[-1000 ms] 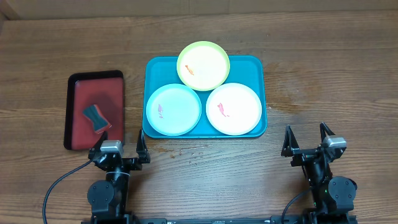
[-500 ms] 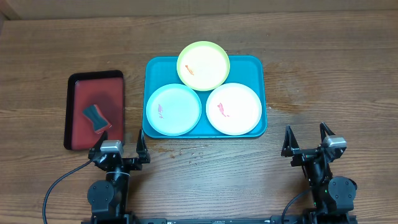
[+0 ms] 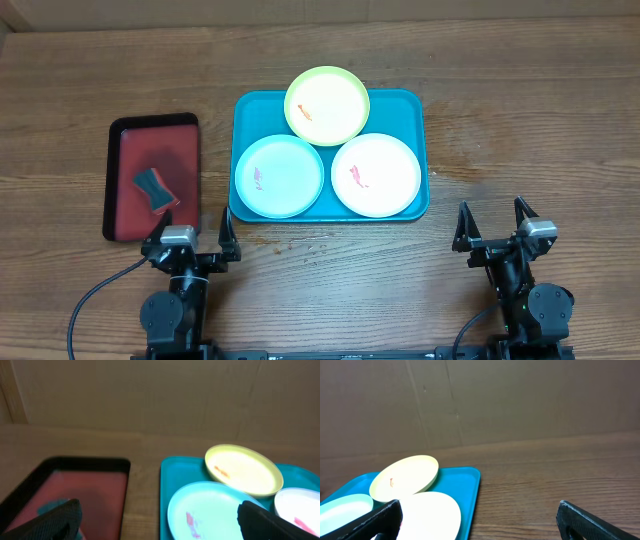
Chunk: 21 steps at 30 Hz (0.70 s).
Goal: Clean dirty plates on tray and stack at the side
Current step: 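Move left gripper over black tray and grasp the orange-green sponge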
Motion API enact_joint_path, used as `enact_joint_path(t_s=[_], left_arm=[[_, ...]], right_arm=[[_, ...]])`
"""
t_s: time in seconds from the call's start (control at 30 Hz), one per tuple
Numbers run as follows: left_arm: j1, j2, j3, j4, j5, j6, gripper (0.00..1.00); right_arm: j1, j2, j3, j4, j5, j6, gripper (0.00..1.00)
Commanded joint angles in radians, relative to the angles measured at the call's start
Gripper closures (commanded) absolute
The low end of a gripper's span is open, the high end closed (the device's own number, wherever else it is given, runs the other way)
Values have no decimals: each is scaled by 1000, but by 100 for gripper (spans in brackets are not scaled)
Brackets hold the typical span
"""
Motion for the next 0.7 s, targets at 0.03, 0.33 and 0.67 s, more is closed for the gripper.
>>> enact_joint_path(t_s=[0.03,0.33,0.67], left_arm=[[-8,-13,-4,48,28,-1,0],[-6,-13,-4,414,43,-7,0],[-6,4,79,583,-8,-7,0]], right_arm=[[5,-11,-10,3,9,-3,0],[5,-11,-10,3,9,-3,0],[5,-11,-10,3,9,-3,0]])
